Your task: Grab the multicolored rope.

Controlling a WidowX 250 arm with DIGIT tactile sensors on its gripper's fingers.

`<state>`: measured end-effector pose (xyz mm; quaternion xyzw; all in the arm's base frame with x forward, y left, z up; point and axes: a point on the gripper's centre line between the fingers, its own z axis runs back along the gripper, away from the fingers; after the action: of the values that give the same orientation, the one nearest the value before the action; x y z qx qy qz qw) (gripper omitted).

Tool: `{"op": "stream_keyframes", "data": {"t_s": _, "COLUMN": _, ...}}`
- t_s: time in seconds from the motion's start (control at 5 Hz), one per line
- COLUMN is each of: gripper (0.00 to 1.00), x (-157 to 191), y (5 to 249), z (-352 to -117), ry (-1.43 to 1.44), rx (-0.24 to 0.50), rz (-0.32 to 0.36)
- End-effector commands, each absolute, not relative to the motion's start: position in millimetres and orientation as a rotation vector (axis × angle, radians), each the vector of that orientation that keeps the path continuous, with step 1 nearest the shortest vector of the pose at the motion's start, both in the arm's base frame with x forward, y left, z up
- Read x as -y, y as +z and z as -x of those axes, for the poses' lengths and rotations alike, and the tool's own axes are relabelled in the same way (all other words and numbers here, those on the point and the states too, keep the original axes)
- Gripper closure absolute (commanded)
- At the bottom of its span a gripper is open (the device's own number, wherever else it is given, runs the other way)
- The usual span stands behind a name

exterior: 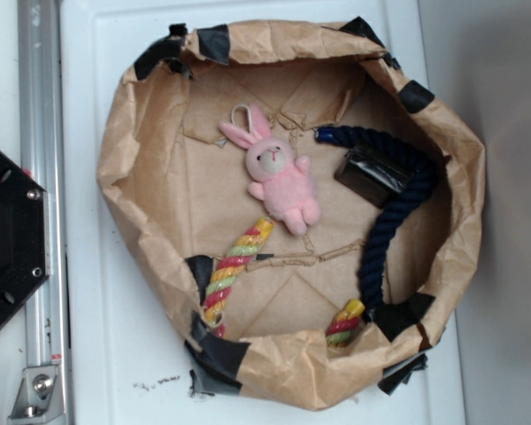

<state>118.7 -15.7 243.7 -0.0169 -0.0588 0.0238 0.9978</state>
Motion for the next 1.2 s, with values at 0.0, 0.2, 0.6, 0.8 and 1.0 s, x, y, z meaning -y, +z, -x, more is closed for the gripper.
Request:
{"op": "stream_keyframes", "data": {"t_s": 0.0, "gripper": 0.00, "x": 15.7, "y": 243.7, "z": -118.7, "ry": 0.048, "rx": 0.118, "rz": 0.034}}
{"op": "stream_keyframes", "data": {"t_s": 0.2, "gripper": 0.00, "x": 11.0, "y": 206.0, "z": -168.7, "ry": 0.236, "rx": 0.016, "rz": -0.003}}
{"op": "stream_keyframes", "data": {"t_s": 0.6, "gripper": 0.00, "x": -9.5, "y": 130.3, "z": -218.5, "ry": 0.655, "rx": -0.088, "rz": 0.004}}
{"op": "stream_keyframes", "data": {"t_s": 0.8, "gripper": 0.00, "x": -16.9, "y": 97.5, "z": -207.8, "ry": 0.741, "rx": -0.108, "rz": -0.005}}
{"op": "stream_keyframes", "data": {"t_s": 1.0, "gripper": 0.00, "x": 3.3, "y": 70.1, "z": -197.2, "ry": 0.647, "rx": -0.098, "rz": 0.091}}
